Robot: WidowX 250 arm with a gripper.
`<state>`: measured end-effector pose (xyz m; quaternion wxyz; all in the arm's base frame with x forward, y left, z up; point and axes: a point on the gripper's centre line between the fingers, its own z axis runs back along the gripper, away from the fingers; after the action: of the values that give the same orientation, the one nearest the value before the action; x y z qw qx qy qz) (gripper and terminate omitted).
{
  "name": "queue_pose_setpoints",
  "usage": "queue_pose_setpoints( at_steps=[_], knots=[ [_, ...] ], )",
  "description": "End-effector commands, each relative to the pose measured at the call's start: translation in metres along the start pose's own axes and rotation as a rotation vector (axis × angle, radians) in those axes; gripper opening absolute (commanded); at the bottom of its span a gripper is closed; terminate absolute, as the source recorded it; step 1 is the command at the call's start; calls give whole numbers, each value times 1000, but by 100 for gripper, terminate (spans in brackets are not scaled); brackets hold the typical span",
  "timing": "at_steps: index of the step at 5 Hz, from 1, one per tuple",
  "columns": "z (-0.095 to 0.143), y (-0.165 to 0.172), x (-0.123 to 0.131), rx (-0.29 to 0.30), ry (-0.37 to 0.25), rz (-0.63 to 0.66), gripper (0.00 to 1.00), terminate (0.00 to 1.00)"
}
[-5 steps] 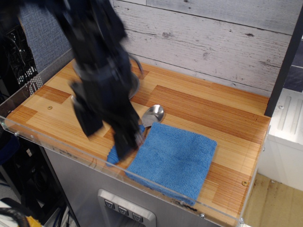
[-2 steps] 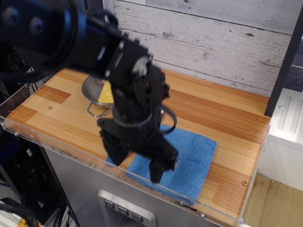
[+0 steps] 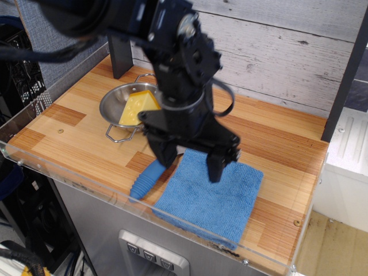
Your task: Move the napkin slightly upwards.
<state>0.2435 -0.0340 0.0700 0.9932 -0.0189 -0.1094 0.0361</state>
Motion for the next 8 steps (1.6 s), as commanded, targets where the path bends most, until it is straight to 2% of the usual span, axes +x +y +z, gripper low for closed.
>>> queue_pose_setpoints(
  at_steps=[1, 2, 3, 4, 6, 7, 8],
  knots=[
    [-56, -18, -16, 38, 41, -77, 100, 0],
    [-80, -10, -26, 90, 82, -111, 100, 0],
    [-90, 1, -31, 177, 96, -190, 100, 0],
    [-105, 3, -15, 139, 116, -150, 100, 0],
    [-136, 9, 55, 65, 154, 5, 100, 0],
    [-144, 14, 70, 49, 182, 42, 100, 0],
    [-139, 17, 65, 33, 232, 91, 100, 0]
  ],
)
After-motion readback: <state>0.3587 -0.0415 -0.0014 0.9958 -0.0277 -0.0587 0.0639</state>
